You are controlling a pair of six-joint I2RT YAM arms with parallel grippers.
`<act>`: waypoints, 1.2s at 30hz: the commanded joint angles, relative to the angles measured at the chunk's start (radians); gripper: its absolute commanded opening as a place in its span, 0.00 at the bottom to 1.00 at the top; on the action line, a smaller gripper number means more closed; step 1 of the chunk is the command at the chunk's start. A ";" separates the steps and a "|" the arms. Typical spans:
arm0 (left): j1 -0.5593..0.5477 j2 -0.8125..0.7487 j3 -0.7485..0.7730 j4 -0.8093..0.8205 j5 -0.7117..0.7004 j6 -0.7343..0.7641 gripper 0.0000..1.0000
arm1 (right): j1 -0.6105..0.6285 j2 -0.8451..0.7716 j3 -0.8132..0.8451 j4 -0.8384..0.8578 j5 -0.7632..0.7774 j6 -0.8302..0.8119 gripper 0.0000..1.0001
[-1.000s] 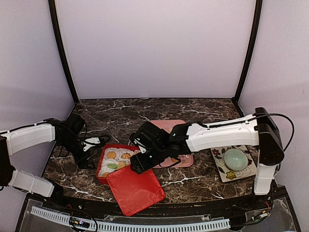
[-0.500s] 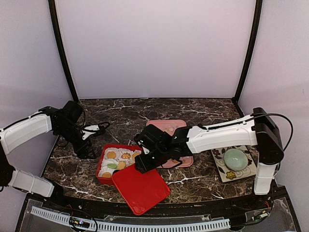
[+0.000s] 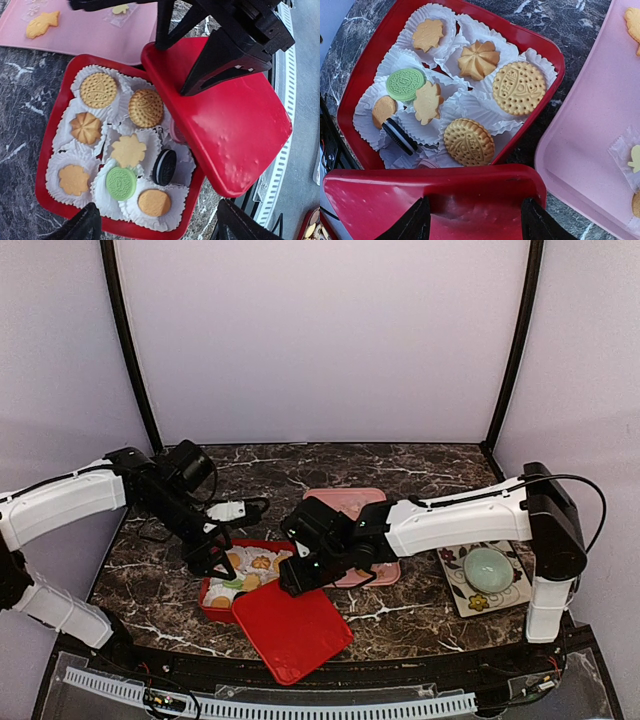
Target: Pack the cookies
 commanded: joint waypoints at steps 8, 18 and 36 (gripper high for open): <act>-0.205 -0.010 -0.104 0.149 -0.105 -0.155 0.83 | -0.005 -0.002 -0.034 0.031 -0.007 0.078 0.62; -0.206 0.006 -0.126 0.167 -0.061 -0.163 0.79 | -0.006 -0.021 -0.090 0.121 -0.028 0.121 0.62; -0.206 0.051 -0.256 0.306 -0.335 -0.069 0.78 | -0.017 -0.118 -0.201 0.246 -0.063 0.134 0.62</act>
